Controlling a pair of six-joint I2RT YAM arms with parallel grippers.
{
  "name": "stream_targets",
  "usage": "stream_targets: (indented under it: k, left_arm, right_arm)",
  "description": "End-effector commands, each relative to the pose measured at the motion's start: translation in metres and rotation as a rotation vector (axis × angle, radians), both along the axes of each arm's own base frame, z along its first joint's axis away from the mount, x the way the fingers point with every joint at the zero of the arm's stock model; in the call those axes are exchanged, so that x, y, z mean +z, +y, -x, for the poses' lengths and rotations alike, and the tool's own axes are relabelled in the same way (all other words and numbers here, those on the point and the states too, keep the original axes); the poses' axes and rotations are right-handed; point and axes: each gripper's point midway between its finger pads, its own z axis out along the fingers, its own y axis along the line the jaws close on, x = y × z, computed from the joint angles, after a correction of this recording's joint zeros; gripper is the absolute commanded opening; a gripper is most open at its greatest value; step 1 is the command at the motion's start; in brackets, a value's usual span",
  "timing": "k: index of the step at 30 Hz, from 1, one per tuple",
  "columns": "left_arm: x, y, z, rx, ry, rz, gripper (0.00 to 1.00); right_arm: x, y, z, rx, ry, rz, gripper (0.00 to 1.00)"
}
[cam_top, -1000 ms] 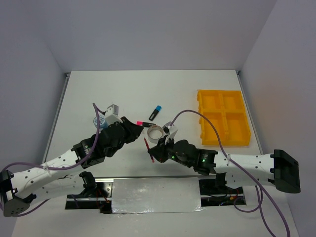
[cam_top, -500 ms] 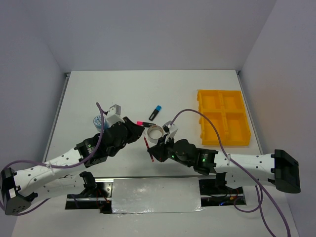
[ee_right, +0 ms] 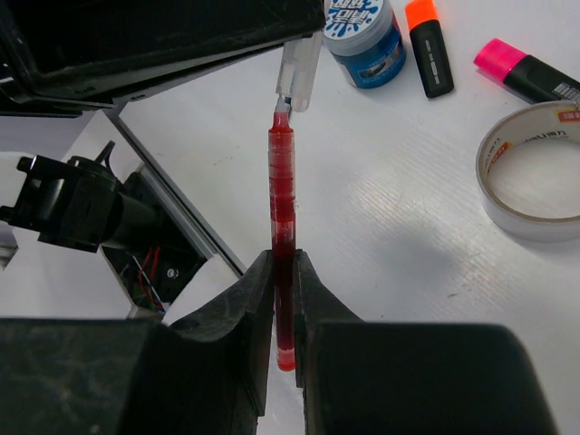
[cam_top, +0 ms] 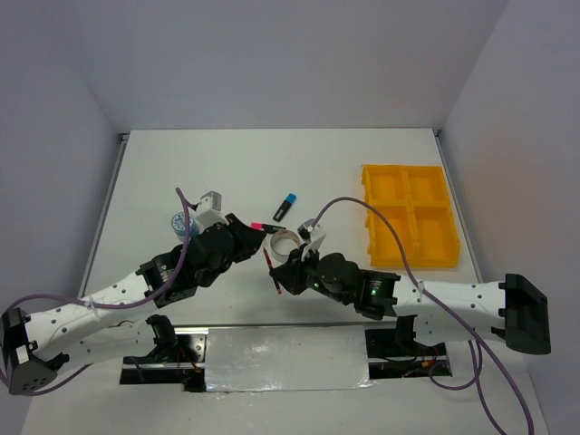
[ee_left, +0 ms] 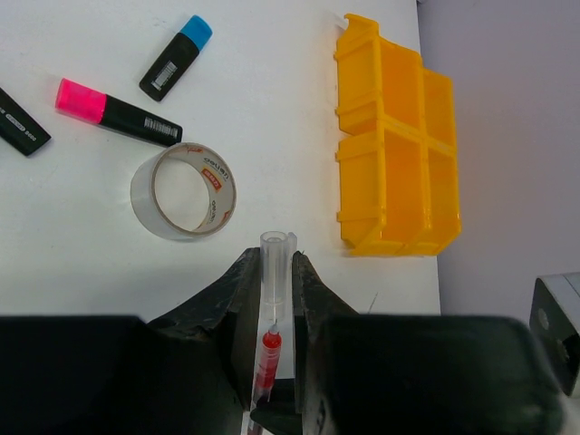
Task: Sort the stationery into containers
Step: Close the pen cap on the pen.
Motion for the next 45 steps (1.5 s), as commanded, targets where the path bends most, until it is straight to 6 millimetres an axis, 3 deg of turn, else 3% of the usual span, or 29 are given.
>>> stream_targets:
  k: [1, 22, 31, 45]
  left_arm:
    - [0.018, -0.002, -0.003, 0.007, -0.051, 0.043, 0.00]
    - [0.020, 0.000, -0.003, -0.006, -0.082, 0.030, 0.00]
    - [0.021, -0.006, -0.003, -0.052, -0.147, 0.034, 0.00]
    - [0.021, -0.008, -0.002, -0.058, -0.155, 0.057, 0.00]
  right_arm:
    - [0.030, 0.010, -0.003, 0.000, -0.027, -0.066, 0.00]
    - [0.029, 0.006, -0.015, -0.079, -0.019, -0.017, 0.00]
    - [0.038, 0.010, -0.013, -0.062, -0.019, -0.040, 0.00]
    - [0.039, 0.007, -0.031, -0.182, -0.001, -0.012, 0.00]
